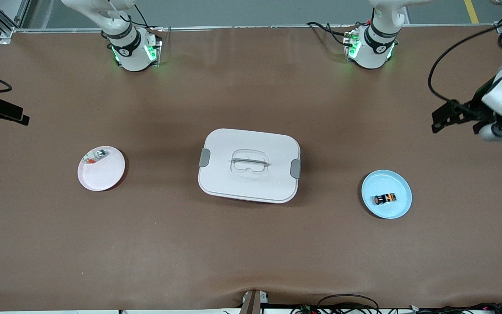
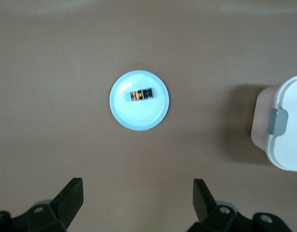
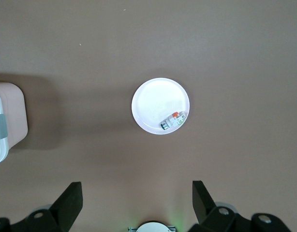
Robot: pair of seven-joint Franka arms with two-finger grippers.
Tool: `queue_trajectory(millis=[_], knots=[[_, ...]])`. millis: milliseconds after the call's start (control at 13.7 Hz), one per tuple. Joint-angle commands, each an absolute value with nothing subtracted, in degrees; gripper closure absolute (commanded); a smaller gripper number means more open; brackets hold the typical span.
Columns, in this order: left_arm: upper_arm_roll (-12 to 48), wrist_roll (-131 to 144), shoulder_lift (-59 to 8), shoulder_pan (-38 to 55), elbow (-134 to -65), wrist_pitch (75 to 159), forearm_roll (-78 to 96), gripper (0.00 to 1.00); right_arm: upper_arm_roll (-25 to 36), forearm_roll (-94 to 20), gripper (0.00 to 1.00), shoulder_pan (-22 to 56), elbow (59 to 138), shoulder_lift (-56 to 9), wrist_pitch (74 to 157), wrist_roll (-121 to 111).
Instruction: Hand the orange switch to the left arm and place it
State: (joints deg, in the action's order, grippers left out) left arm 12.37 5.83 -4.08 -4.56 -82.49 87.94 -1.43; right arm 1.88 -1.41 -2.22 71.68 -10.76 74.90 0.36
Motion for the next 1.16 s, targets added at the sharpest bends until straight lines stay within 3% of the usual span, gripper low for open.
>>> queue_trajectory(millis=[0,146,437,1092], knots=[[7.31,6.86,0.07,-0.27,-86.29,87.36,0.08,0.00,1.93,-1.41,0.00,-2.55,73.56,-8.53,75.94,-0.44],[5.72,6.94,3.15,2.36,-89.36,87.45,-0.09,0.00,1.93,-1.41,0.00,-2.46,75.92,-7.04,76.81,0.00],[2.90,7.12,8.43,4.40,-95.80,88.86,-0.26,0.00,1.93,-1.41,0.00,-2.55,88.22,1.30,84.71,0.00],[2.81,6.07,5.98,3.78,-91.59,87.37,-0.79,0.00,1.93,-1.49,0.00,-2.46,89.12,2.99,83.23,2.46]])
